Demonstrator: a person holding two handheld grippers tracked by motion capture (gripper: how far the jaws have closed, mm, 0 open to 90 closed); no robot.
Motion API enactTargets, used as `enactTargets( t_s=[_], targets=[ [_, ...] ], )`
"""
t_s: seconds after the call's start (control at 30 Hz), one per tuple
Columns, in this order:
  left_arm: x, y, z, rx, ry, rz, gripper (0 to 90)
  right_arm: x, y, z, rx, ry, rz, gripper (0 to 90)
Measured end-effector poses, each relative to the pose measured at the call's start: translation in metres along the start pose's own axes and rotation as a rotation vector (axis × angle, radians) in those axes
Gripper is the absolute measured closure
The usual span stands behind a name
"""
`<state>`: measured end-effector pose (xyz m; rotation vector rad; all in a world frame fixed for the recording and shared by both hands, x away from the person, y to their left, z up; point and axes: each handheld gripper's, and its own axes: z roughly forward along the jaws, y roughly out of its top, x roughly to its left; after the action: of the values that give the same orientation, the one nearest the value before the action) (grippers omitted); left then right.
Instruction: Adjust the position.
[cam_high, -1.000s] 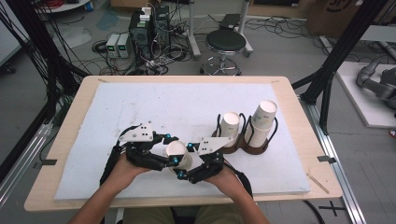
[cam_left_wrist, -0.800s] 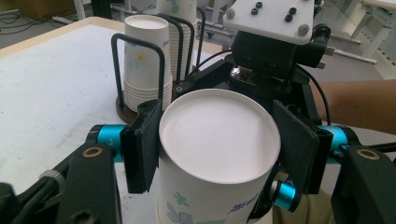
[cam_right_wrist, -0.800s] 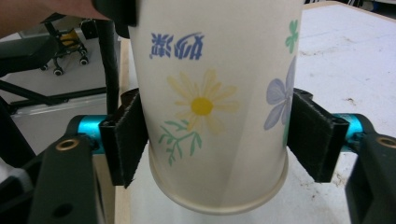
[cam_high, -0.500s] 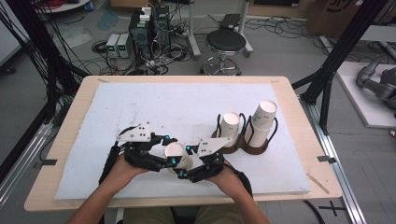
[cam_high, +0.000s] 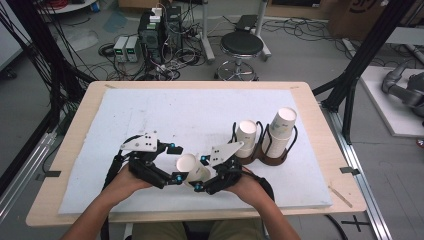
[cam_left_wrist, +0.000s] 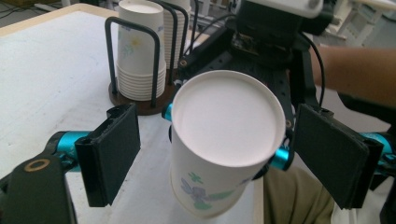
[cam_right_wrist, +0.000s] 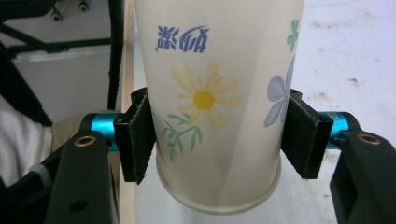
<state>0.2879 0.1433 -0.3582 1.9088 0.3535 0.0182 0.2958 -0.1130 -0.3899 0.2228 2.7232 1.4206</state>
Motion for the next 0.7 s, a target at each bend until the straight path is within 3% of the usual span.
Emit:
enactTargets(
  t_s=[0.13,0.17,0.27,0.3,0.4,0.53,0.7],
  targets=[
    [-0.001,-0.001,-0.001,0.017,-0.006,0.01,15.7,-0.002,0.004,0.0,0.047,0.016,-0.012,35.1],
    [-0.001,-0.002,-0.001,0.028,-0.012,0.014,15.9,-0.002,0.008,-0.001,0.088,0.03,-0.026,35.1],
    [-0.002,-0.002,-0.001,0.04,-0.018,0.021,16.3,-0.003,0.012,-0.001,0.123,0.041,-0.044,35.1],
    [-0.002,-0.003,-0.001,0.048,-0.021,0.024,16.7,-0.003,0.017,-0.001,0.163,0.052,-0.056,35.0],
    [-0.003,-0.003,0.0,0.066,-0.028,0.034,16.8,-0.004,0.021,-0.001,0.195,0.061,-0.07,35.0],
    [-0.003,-0.004,0.002,0.09,-0.037,0.039,19.4,-0.003,0.034,0.0,0.299,0.092,-0.106,35.1],
    [-0.004,-0.003,0.005,0.115,-0.047,0.051,20.8,-0.001,0.042,0.004,0.374,0.114,-0.131,35.1]
  ],
)
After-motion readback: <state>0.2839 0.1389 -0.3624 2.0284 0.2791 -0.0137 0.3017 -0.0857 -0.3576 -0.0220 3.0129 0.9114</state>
